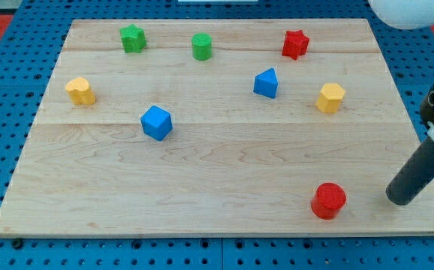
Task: Push red circle towards blue cube
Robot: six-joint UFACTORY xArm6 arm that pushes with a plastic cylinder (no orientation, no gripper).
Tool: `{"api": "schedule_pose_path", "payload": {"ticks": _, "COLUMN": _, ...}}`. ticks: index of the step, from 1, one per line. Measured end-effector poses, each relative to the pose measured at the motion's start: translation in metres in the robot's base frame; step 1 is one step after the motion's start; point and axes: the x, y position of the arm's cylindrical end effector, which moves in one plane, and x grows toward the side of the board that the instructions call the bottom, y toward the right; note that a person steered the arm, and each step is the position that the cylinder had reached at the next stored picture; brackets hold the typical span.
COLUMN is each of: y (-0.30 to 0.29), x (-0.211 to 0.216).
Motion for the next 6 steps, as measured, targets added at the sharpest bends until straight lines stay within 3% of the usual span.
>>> {"api": "schedule_pose_path", "payload": {"ticks": 6, "y": -0.035, "x": 0.015}}
